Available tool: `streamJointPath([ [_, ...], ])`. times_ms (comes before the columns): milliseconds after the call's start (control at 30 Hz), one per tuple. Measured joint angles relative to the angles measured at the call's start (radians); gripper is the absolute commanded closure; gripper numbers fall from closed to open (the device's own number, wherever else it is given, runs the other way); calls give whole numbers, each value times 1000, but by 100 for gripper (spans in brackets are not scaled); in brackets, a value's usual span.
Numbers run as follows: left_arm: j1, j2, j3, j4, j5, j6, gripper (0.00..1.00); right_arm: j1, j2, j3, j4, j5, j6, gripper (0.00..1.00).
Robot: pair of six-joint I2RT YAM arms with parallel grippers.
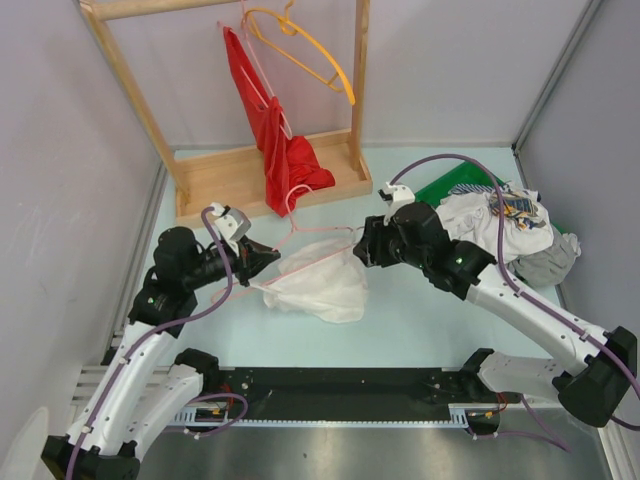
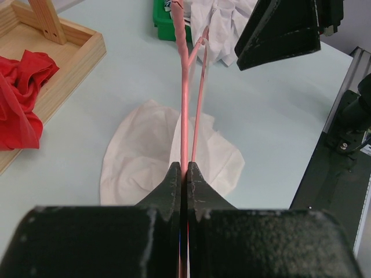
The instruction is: Place the tank top on the hanger
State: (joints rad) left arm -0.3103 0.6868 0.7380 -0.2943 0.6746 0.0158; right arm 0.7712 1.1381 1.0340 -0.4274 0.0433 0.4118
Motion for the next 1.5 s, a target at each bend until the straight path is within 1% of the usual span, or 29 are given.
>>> streamJointPath([
  [67, 0, -1, -2, 0, -4, 0, 100, 0, 0, 0, -2, -4, -5, 29],
  [100, -1, -1, -3, 0, -10, 0, 100, 0, 0, 0, -3, -4, -11, 20],
  [200, -1, -5, -6, -1, -29, 0, 100, -12, -7, 0, -10, -2, -20, 15],
  [333, -2, -22, -6, -6, -86, 1, 100, -88, -55, -5, -16, -13, -21, 13],
  [433, -2, -41, -7, -21, -164, 2, 100, -158, -111, -19, -16, -29, -21, 13],
  [600, -2, -95, -20, -82, -360, 3, 100, -247, -177, -34, -18, -65, -28, 12],
  [700, -2, -131, -23, -124, -484, 3, 100, -281, -191, -36, -22, -83, -37, 12],
  [867, -2, -164, -22, -188, -688, 1, 100, -311, -195, -44, -30, -109, -50, 12],
  [1000, -1, -145, -2, -275, -855, -11, 100, -325, -201, -64, -31, -125, -51, 12],
  [1100, 7, -110, 55, -347, -953, -27, 100, -337, -203, -80, -31, -140, -55, 12],
  [1267, 13, -71, 177, -418, -1072, -42, 100, -363, -215, -101, -31, -165, -63, 12],
  [1400, 20, -26, 325, -443, -1132, -37, 100, -386, -234, -111, -29, -184, -71, 12],
  [1500, 23, 22, 446, -447, -1150, -21, 100, -407, -249, -124, -27, -202, -74, 12],
])
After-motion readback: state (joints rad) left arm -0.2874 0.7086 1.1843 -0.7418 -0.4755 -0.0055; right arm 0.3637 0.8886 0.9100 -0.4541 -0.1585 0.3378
